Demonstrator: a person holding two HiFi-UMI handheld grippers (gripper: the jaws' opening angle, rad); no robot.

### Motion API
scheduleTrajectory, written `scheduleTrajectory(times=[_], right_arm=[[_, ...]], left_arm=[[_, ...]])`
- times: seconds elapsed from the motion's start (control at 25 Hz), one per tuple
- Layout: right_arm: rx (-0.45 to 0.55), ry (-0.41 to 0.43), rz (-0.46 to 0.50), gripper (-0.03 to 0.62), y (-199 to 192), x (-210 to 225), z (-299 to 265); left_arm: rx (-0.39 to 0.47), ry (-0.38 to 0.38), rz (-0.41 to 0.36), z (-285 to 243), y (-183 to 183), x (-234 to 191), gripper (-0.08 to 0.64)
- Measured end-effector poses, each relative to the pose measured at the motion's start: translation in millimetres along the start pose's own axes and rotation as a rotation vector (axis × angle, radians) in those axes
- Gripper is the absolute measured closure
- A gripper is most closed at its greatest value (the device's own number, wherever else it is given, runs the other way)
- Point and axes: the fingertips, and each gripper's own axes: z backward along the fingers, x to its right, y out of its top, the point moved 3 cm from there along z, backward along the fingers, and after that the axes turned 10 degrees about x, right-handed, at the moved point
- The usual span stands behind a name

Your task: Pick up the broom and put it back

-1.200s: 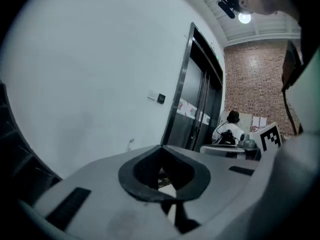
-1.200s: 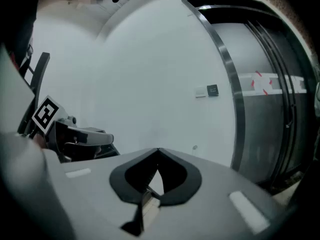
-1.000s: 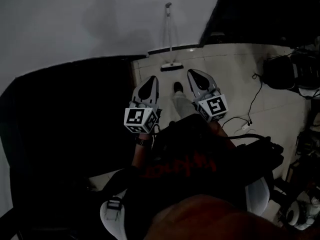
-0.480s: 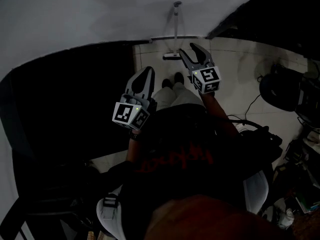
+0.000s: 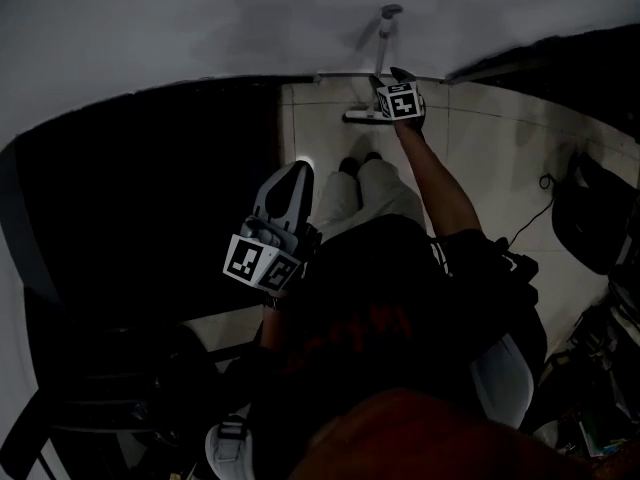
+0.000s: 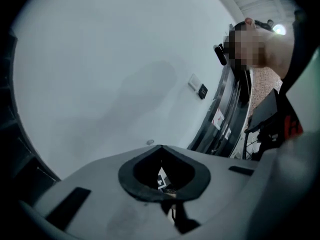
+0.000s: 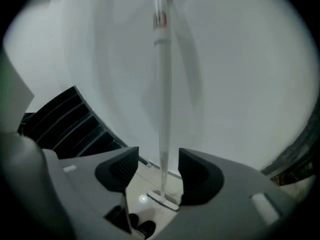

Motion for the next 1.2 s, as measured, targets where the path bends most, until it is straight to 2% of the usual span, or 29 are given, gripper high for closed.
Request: scheduleTrajectory(times=[0.08,0.12,0.16,0.24,0.36,0.48,0.56,0.68,0.88,0.96,1.04,1.2], right_arm=[[-0.018,-0.001,0.034,0.344,-13.1,6.8,-33.5],[-0.019,-0.014,0.049,0.388,-13.7,13.9,-42.2],[-0.016,-0.031,0.060,0.502,-11.1,20.9,-42.5],[0.006,-0.040,0.070,0.503,-3.8,19.0,-19.6],[0.053,0.032,0.140,0.503,15.6,-17.1,55.5],[0.149,0.033,0.221,0.503,74.7,-30.5,149.9],[0.251,0.026,0.269,0.503,138.0,-45.4,210.2],[0.407,0.029,0.329,0.503,234.1,-92.8,293.9],[0.655,0.023,0.321,0.502,350.5,-146.0,389.6],[0.718,0.024,0.315,0.502,379.3,-156.5,409.9],[0.749,0.021,0.324,0.502,391.7,-163.9,421.1],[0.777,-0.001,0.336,0.500,381.6,-164.0,424.3]], left_arm=[[-0.003,0.010,0.000,7.4,-18.4,-14.6,0.554],[0.002,0.012,0.001,7.9,-22.1,-19.8,0.554],[0.010,0.011,-0.003,6.8,-21.8,-21.9,0.554],[0.018,-0.002,-0.021,3.6,-9.1,-13.8,0.554],[0.015,-0.080,-0.040,-12.5,27.9,24.4,0.554],[-0.002,-0.169,-0.061,-45.7,62.0,60.8,0.554],[0.001,-0.200,-0.074,-59.6,88.9,72.3,0.554],[0.029,-0.251,-0.119,-60.4,136.3,87.6,0.554],[0.087,-0.305,-0.227,-59.1,188.0,104.8,0.554],[0.110,-0.304,-0.249,-62.3,205.1,107.7,0.554],[0.121,-0.311,-0.240,-64.4,212.9,107.4,0.554],[0.168,-0.345,-0.175,-66.0,204.6,99.3,0.554]])
